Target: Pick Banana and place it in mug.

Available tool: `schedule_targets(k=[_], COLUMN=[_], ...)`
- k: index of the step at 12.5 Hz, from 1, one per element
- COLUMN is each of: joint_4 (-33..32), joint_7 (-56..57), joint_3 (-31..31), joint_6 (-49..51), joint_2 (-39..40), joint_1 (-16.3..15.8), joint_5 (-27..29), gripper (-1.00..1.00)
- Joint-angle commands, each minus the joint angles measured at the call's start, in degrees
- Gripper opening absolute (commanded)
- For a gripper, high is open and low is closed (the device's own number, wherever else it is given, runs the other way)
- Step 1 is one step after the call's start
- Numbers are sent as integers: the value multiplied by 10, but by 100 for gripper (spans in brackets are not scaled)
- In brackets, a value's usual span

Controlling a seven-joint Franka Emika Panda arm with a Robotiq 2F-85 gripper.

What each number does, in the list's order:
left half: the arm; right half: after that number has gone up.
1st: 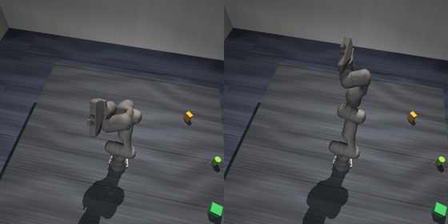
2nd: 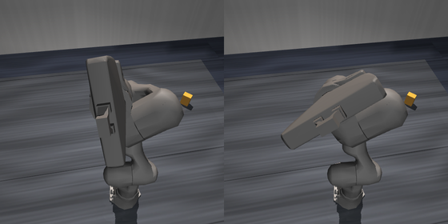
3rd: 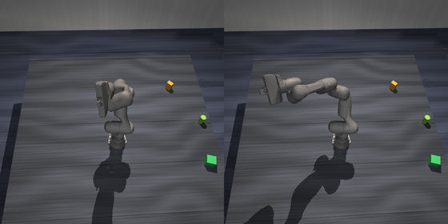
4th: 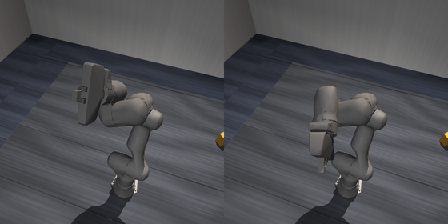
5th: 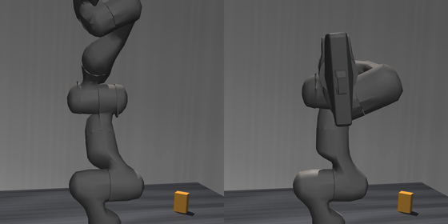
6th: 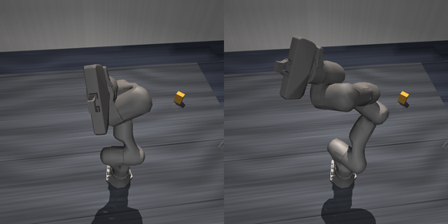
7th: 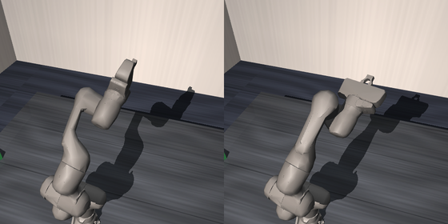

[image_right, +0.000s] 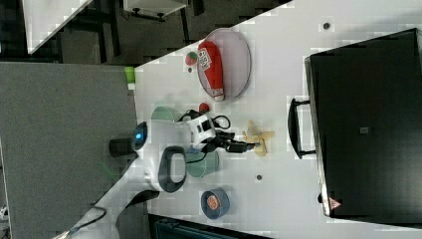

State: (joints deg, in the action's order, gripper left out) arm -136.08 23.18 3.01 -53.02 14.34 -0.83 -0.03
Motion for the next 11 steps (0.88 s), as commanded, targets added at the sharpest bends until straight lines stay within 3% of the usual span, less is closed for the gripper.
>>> schedule_targets(k=[1,7,8,11], joint_4=[-6,-16,-18,-19], joint_7=[21,21,21,21], joint_3=[-12,-18,-19,-20], joint_6=[-73,-156,-158,-162], joint_2=[39,93,93,93], joint_1=[5,5,5,5], joint_5=[-5,-5,-5,-5], gripper=[100,100,92,19])
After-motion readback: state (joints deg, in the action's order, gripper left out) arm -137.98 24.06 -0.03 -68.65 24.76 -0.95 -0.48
